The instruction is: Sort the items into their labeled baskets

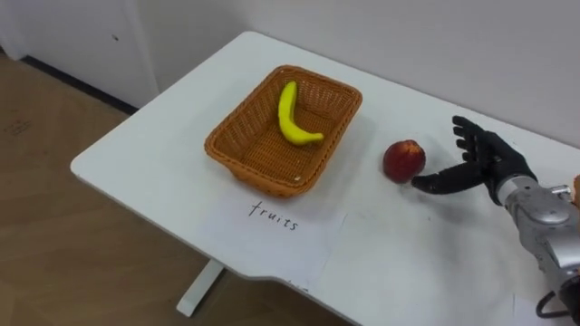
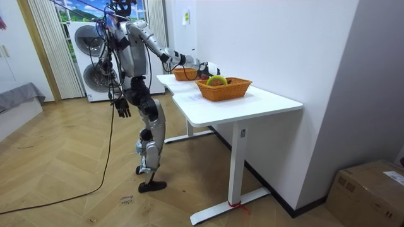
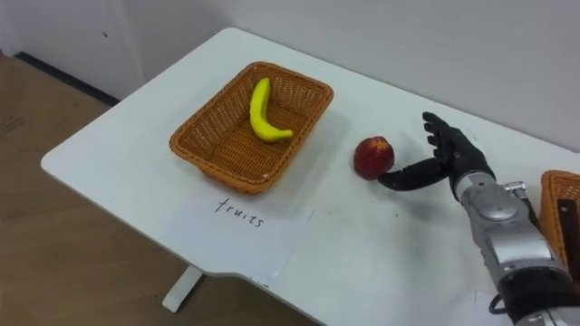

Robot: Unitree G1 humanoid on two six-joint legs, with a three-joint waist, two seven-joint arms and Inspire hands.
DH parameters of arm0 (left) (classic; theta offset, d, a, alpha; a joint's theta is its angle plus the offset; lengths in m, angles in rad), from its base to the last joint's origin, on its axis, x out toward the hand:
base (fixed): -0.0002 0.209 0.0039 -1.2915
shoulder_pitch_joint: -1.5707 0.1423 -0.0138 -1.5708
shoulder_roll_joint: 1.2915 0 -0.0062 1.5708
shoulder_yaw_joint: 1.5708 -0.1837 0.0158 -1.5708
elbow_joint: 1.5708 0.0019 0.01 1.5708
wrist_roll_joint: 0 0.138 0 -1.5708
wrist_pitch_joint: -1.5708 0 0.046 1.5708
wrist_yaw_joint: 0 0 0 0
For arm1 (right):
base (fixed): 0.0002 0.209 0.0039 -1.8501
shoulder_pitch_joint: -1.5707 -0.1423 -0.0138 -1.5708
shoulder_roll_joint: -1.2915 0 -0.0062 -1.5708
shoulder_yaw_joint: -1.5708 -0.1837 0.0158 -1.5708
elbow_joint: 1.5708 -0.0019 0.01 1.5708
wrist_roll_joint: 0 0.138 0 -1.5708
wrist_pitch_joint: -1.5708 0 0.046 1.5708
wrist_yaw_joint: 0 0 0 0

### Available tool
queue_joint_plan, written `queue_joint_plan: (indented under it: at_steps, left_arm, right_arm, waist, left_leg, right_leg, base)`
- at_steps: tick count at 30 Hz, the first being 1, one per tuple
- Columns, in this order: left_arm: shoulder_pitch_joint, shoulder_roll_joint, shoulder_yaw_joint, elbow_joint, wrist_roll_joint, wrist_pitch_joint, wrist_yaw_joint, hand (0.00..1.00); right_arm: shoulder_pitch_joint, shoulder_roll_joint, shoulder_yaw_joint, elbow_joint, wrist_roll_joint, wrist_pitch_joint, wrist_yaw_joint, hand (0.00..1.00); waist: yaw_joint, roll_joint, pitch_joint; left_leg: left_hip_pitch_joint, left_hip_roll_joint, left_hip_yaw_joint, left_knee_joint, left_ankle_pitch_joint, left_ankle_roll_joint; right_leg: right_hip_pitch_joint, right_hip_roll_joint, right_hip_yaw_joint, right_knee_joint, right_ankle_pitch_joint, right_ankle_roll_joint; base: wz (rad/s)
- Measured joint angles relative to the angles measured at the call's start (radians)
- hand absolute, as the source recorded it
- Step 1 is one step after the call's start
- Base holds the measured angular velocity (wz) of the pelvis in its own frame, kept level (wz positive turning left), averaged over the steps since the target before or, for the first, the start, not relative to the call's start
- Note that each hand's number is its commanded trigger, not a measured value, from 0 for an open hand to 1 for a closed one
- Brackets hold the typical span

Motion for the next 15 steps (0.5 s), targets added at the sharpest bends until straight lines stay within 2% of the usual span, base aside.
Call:
queue_joint_plan:
  at_steps: [5,8,9,15]
  left_arm:
    - [-0.001,0.001,-0.004,0.0,0.0,0.0,-0.014,0.0]
    - [-0.003,0.004,-0.001,0.009,0.004,-0.002,-0.014,0.0]
    - [-0.001,0.004,0.001,0.014,0.004,-0.002,-0.014,0.0]
    - [0.007,0.005,0.002,0.034,0.005,-0.015,-0.013,0.0]
  right_arm:
    - [0.016,0.0,0.031,-0.074,0.003,-0.012,0.017,0.0]
    - [0.068,0.004,0.031,-0.109,0.001,-0.025,0.024,0.0]
    - [0.079,0.004,0.031,-0.116,0.001,-0.025,0.032,0.0]
    - [0.101,0.004,0.031,-0.14,-0.007,-0.039,0.038,0.0]
  waist:
    - [-0.003,-0.005,-0.004]
    - [0.02,-0.008,-0.0061]
    - [0.022,-0.011,-0.0092]
    - [0.022,-0.005,-0.0093]
  left_leg:
    - [0.017,0.0,0.002,0.0,0.0,0.0]
    - [0.04,0.0,0.006,-0.007,0.0,0.0]
    - [0.045,0.001,0.006,-0.008,0.0,0.0]
    - [0.061,0.0,0.006,-0.008,0.0,0.0]
  right_leg:
    - [0.016,0.002,0.0,-0.016,-0.001,-0.001]
    - [0.036,0.002,0.006,-0.018,-0.001,-0.001]
    - [0.038,0.001,0.006,-0.017,-0.001,-0.001]
    - [0.054,0.003,0.007,-0.017,-0.001,-0.002]
  base:
    - [0.0]
    - [-0.03]
    - [0.0]
    - [0.0]
